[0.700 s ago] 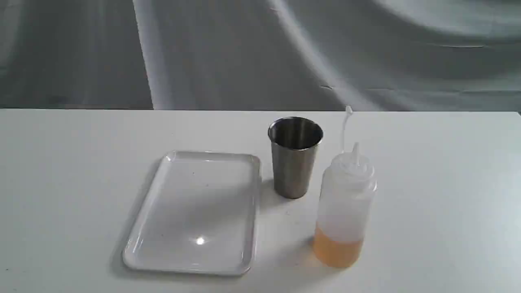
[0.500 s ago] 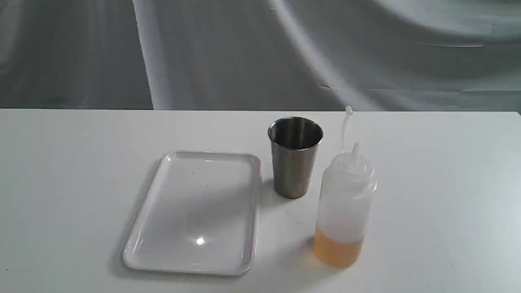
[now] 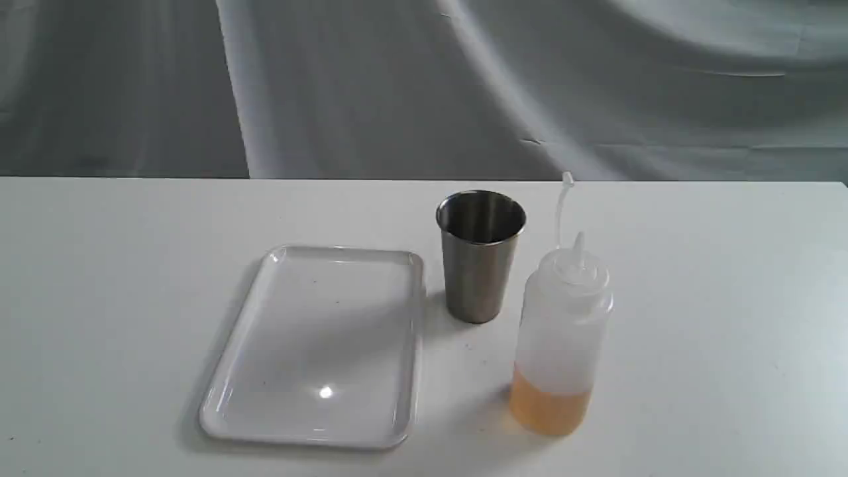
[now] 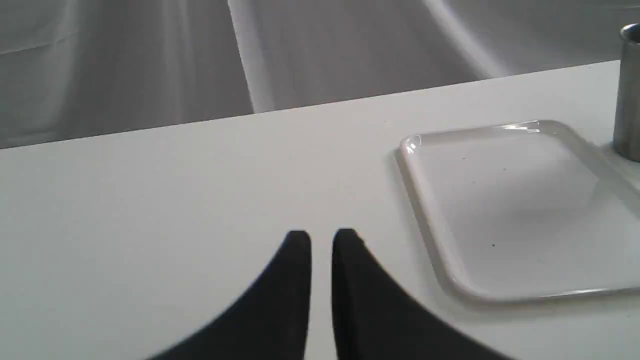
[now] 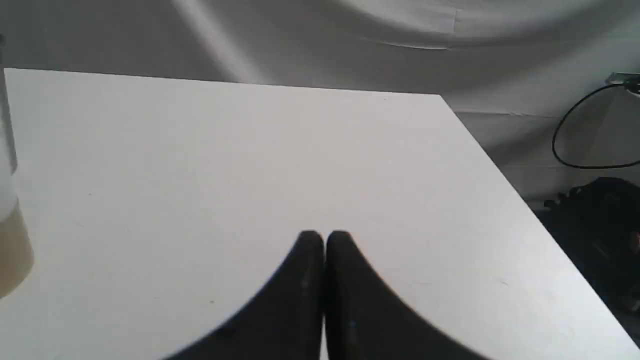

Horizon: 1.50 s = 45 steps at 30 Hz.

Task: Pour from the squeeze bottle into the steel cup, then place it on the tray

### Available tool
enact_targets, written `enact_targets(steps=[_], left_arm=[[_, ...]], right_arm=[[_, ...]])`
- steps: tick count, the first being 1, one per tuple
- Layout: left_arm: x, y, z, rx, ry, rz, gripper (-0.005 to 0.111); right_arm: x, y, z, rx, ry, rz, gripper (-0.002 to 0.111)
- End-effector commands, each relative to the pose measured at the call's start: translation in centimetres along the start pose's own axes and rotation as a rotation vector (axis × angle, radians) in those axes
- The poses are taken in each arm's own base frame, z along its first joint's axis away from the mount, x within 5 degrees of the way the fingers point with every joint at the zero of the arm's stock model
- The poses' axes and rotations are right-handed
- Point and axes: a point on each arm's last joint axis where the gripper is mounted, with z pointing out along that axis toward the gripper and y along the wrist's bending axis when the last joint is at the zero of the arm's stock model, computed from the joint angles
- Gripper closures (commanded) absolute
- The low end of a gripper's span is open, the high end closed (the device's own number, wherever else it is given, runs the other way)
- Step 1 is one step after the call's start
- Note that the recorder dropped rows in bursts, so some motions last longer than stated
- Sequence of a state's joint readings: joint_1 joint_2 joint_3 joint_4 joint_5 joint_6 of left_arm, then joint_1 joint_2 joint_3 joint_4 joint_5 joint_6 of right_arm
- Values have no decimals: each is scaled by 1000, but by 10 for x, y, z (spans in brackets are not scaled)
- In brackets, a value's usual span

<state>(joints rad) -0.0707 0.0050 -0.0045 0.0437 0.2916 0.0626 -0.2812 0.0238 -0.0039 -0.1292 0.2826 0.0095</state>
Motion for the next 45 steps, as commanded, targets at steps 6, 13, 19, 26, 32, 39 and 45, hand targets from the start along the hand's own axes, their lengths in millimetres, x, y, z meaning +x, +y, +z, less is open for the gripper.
enact_targets(steps=[6, 13, 19, 26, 32, 39, 45], left_arm=[[1, 0, 0, 2, -7, -1, 98], [1, 0, 0, 2, -7, -1, 98], [1, 0, 0, 2, -7, -1, 98], [1, 0, 0, 2, -7, -1, 98], [1, 0, 0, 2, -7, -1, 98], [1, 0, 0, 2, -7, -1, 98], [1, 0, 0, 2, -7, -1, 98]], right_arm=[[-14, 3, -5, -45, -39, 188, 108], [-61, -2, -28, -64, -120, 214, 108], [-93, -6, -38, -58, -72, 183, 108], [-124, -9, -23, -68, 10, 193, 108], [-151, -11, -2, -74, 73, 203, 108], [-174, -3, 18, -162, 70, 182, 108], [-193, 17, 35, -282, 15, 22, 108]])
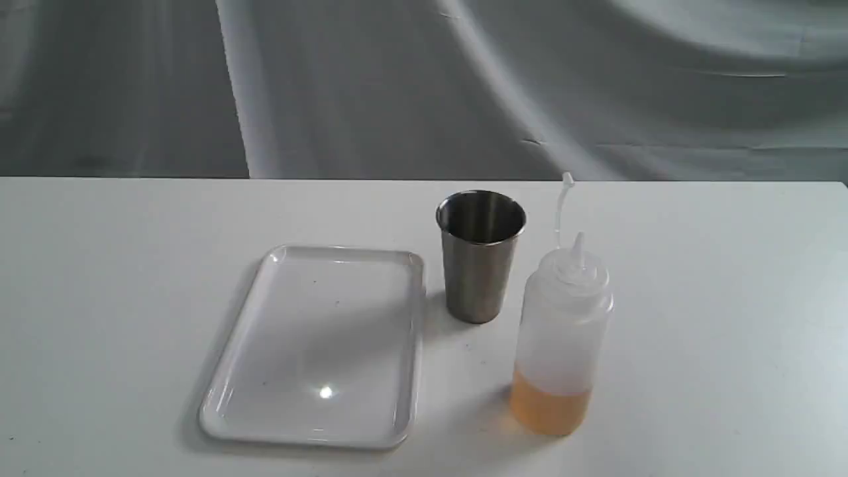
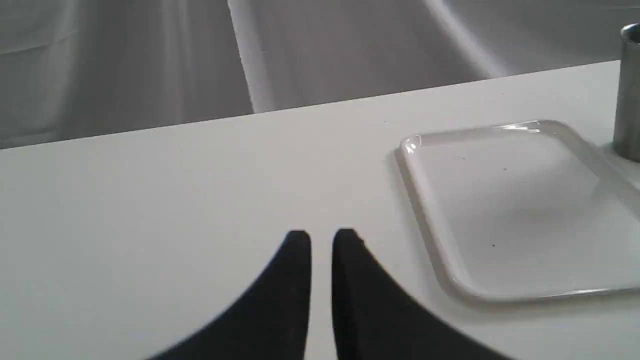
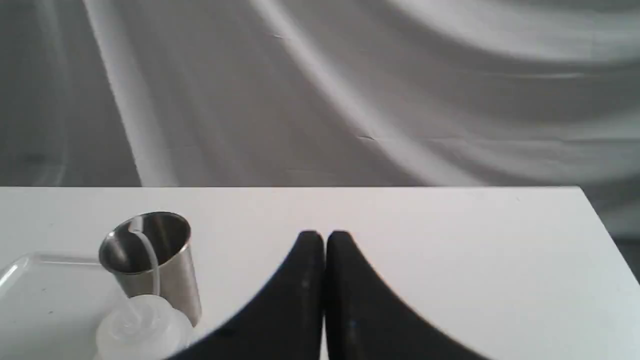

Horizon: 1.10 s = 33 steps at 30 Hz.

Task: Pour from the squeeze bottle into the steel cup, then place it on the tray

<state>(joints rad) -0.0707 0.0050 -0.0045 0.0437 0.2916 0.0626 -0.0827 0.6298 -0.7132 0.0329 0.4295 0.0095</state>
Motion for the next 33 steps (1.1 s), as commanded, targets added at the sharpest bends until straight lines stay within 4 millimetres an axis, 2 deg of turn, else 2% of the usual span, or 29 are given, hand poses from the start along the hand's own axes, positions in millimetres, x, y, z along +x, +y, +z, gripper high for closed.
enact_targets(steps=[1, 8, 12, 16, 19, 24, 29, 33], left_arm=[[1, 0, 0, 2, -7, -1, 98], [1, 0, 0, 2, -7, -1, 98], [1, 0, 0, 2, -7, -1, 98], [1, 0, 0, 2, -7, -1, 98], [1, 0, 0, 2, -7, -1, 98], [1, 0, 0, 2, -7, -1, 98], [1, 0, 0, 2, -7, -1, 98], [1, 0, 0, 2, -7, -1, 98]], right_arm=[[-6, 11, 15, -60, 12, -110, 108], [12, 41, 59, -198, 175, -172, 108], [27, 57, 73, -262, 234, -196, 108], [51, 72, 73, -350, 221, -151, 108], [78, 79, 71, -404, 250, -174, 108], [118, 77, 67, -434, 236, -230, 108], [136, 72, 65, -421, 241, -225, 108], [148, 72, 74, -396, 260, -199, 108]])
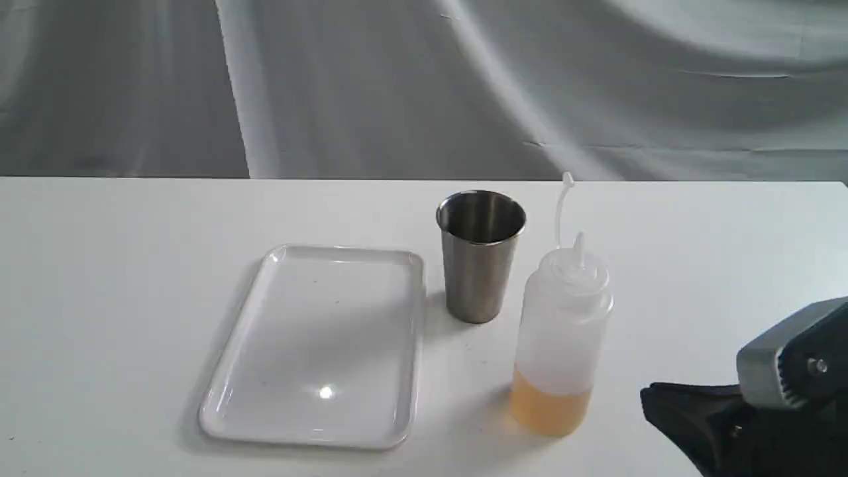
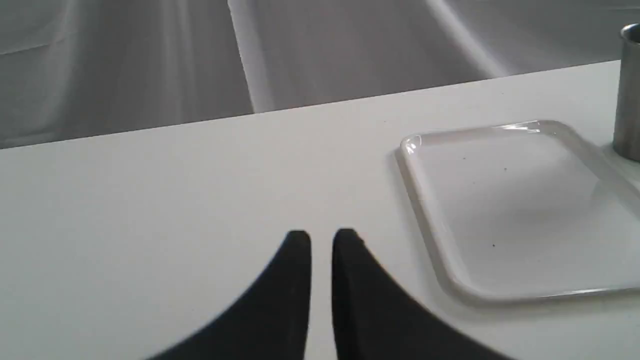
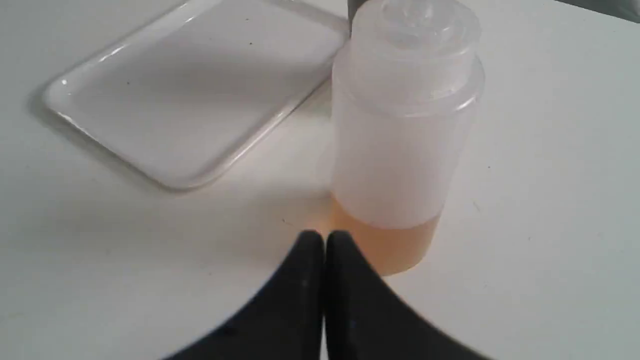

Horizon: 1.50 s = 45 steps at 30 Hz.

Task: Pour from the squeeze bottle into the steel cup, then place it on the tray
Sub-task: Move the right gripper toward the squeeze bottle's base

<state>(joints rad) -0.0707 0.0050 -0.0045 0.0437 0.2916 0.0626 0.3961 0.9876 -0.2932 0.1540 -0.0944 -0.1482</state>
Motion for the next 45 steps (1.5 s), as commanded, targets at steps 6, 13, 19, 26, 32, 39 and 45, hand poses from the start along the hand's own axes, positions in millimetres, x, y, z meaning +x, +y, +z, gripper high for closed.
enact_targets(steps=[6, 13, 19, 26, 32, 39, 45], left_arm=[[1, 0, 0, 2, -7, -1, 98], [1, 0, 0, 2, -7, -1, 98], [1, 0, 0, 2, -7, -1, 98], [1, 0, 0, 2, -7, -1, 98], [1, 0, 0, 2, -7, -1, 98], [1, 0, 0, 2, -7, -1, 98], [1, 0, 0, 2, -7, -1, 98]], right_arm=[[18, -3, 33, 44, 74, 13, 108], [29, -6, 58, 82, 76, -4, 108], [35, -6, 62, 79, 115, -5, 108], [36, -6, 61, 77, 126, -4, 99], [36, -6, 61, 76, 130, 0, 52], [36, -6, 61, 89, 124, 75, 14], [32, -8, 62, 106, 89, 98, 14]])
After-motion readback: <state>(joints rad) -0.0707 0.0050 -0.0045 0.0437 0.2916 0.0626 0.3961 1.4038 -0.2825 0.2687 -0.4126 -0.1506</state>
